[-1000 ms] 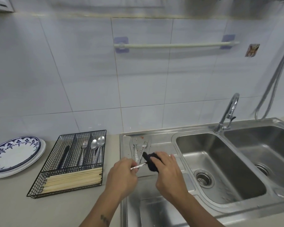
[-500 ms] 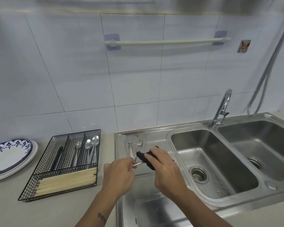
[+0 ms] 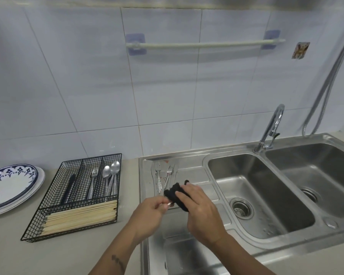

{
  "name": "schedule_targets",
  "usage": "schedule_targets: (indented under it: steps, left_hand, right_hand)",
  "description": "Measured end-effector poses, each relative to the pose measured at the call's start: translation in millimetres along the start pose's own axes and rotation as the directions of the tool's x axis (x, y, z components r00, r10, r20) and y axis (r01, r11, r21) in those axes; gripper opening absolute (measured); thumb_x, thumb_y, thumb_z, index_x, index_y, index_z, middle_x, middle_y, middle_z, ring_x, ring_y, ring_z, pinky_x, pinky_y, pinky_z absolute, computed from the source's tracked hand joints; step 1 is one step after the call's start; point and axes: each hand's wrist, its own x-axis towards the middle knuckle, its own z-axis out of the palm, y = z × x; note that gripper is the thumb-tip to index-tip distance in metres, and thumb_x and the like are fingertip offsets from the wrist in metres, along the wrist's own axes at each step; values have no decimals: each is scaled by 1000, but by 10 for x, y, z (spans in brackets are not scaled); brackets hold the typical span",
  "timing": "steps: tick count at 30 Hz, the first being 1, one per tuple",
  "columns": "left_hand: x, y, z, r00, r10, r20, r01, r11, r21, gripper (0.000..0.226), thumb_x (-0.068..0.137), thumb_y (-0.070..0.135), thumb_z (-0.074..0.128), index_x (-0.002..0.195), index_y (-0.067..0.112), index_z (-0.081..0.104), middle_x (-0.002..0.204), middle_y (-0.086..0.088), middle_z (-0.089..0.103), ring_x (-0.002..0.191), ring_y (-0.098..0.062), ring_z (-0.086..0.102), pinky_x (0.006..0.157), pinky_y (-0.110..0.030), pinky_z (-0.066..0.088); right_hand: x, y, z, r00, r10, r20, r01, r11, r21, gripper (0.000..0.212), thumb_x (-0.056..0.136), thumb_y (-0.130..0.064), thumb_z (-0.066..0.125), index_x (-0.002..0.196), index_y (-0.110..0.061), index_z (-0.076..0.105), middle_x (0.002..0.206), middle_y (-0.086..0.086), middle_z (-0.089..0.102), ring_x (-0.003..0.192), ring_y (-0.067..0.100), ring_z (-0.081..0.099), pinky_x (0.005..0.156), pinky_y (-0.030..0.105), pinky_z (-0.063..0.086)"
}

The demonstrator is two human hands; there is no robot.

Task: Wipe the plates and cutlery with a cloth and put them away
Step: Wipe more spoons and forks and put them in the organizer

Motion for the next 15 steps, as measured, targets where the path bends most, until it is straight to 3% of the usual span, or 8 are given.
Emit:
schedule_targets:
  steps: [2, 4, 7, 10, 13, 15]
  left_hand:
    - [-14, -30, -33, 997, -37, 70, 39, 999, -22, 25, 102, 15, 49, 94, 24, 70, 70, 7, 64, 66, -10, 59, 70, -25, 49]
    - [-20, -58, -39, 988, -73, 134, 77, 997, -25, 24, 101, 9, 44, 97, 14, 67, 65, 1, 65, 66, -16, 60, 75, -30, 49]
    - [-3, -65, 20, 983, -126, 137, 137, 988, -72, 21, 88, 4, 44, 88, 9, 64, 62, -2, 66, 61, -19, 56, 65, -29, 43]
    - [19, -40, 73, 990, -124, 60, 132, 981, -141, 16, 77, 21, 51, 76, 14, 65, 50, 8, 53, 52, -13, 46, 58, -28, 33]
    - [0, -84, 129, 996, -66, 58, 72, 992, -100, 17, 97, 23, 57, 90, 17, 71, 53, 14, 52, 51, -4, 45, 56, -24, 36]
    - [-6, -139, 154, 993, -95, 66, 102, 988, -115, 18, 100, 17, 53, 90, 16, 68, 59, 9, 56, 55, -8, 49, 60, -24, 40]
  right_hand:
    - [-53, 32, 26, 998, -67, 21, 67, 998, -13, 43, 77, 1, 61, 119, -11, 66, 124, 7, 63, 119, 27, 56, 101, 41, 48]
    - [-48, 119, 4, 1000, 12, 21, -12, 1000, -11, 53, 69, 5, 74, 119, -11, 66, 123, 7, 64, 116, 26, 57, 92, 41, 54]
    - [-44, 103, -12, 1000, -4, 13, 4, 1000, -30, 53, 71, 6, 65, 121, -10, 65, 125, 9, 63, 119, 27, 56, 95, 44, 52]
    - [-89, 26, 1, 990, -124, 60, 127, 991, -41, 53, 73, 6, 65, 124, -11, 64, 129, 8, 62, 122, 25, 56, 104, 41, 45]
    - [-91, 104, -62, 997, 58, 58, -58, 998, -1, 58, 66, 4, 76, 121, -11, 66, 123, 6, 64, 112, 23, 61, 86, 36, 57]
    - [-86, 157, -108, 986, 161, 47, -161, 987, -16, 59, 64, 2, 78, 120, -12, 66, 122, 4, 63, 108, 22, 61, 78, 34, 59]
